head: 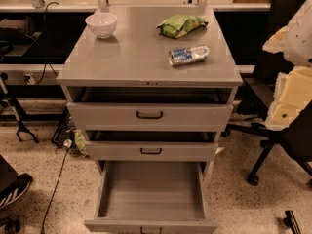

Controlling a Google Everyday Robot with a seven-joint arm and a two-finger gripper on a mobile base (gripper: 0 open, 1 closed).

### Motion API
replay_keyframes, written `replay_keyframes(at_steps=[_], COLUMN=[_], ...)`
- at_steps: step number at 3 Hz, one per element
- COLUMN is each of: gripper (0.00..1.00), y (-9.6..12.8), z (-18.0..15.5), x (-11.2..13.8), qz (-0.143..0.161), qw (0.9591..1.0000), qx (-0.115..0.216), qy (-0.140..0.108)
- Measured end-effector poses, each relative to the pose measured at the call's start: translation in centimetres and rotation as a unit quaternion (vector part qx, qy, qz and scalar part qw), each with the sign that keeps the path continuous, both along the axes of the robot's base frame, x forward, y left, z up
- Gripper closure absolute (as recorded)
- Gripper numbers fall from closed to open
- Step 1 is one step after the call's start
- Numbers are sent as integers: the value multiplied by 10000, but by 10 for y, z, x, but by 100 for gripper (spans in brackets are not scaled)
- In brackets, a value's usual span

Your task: Place redbull can into bottom drawer

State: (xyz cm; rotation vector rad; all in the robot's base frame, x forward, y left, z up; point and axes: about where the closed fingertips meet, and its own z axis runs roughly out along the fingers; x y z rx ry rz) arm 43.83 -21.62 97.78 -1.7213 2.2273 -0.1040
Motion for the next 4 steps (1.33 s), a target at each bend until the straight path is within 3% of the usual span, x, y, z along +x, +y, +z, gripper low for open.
replay_keyframes(at_steps=[1,2,3,4], gripper=[0,0,0,0], y=[0,17,45,84], z=[0,2,0,-7], x=[0,11,38,96], qz=[0,178,519,1029], qw=[10000,9993,9945,9847], qx=[0,245,804,1309], qy=[0,-236,-421,-505])
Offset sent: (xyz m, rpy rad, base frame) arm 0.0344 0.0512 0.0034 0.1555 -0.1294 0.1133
